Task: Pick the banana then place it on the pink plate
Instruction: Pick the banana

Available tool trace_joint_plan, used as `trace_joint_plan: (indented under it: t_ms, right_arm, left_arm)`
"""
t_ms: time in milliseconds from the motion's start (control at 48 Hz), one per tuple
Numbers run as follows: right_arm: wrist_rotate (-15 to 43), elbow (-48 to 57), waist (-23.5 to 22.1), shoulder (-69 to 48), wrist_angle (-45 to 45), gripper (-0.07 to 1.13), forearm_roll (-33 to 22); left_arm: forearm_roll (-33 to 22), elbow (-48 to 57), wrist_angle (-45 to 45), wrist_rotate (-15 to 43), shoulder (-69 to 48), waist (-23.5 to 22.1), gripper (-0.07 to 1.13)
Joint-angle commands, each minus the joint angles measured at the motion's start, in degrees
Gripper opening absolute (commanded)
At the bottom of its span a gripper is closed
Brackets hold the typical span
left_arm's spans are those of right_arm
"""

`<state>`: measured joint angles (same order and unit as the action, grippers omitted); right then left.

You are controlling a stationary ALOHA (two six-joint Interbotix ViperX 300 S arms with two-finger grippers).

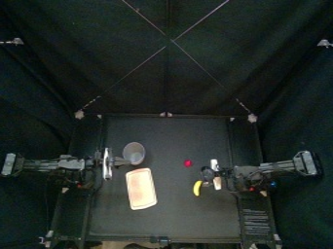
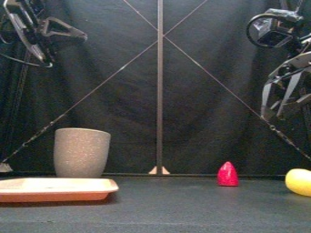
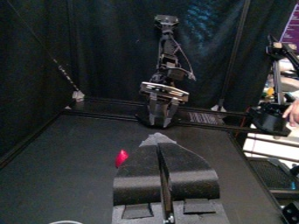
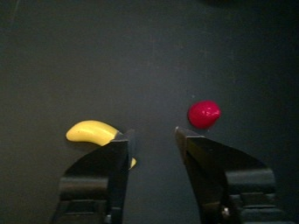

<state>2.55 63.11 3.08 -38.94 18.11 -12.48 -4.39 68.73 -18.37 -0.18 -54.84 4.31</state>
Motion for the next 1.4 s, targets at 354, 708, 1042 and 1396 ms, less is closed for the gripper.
trace_joint_plan:
  t_ms: [354,708,1042,1396]
  right_arm:
    - [-0.3,-0.6,3.1,11.3,-5.6,0.94,4.8]
    - [-1.2,-3.1,6.2,20.8,-1.1,0.94,3.1]
    - [-1.1,-6.2,5.8,28.0,-1.1,0.93,-1.4]
    - [-0.8,-9.8,6.2,29.8,-1.1,0.57,1.3]
  left_arm:
    - [-1.1,-0.3,-2.2,0.0,0.3,2.6,0.04]
    - [-2.1,0.1,-2.3,0.1,0.3,3.0,0.04]
    - [-2.1,0.4,-2.3,0.0,0.3,3.2,0.04]
    - [-3.4,1.4,-2.3,0.0,0.3,3.3,0.04]
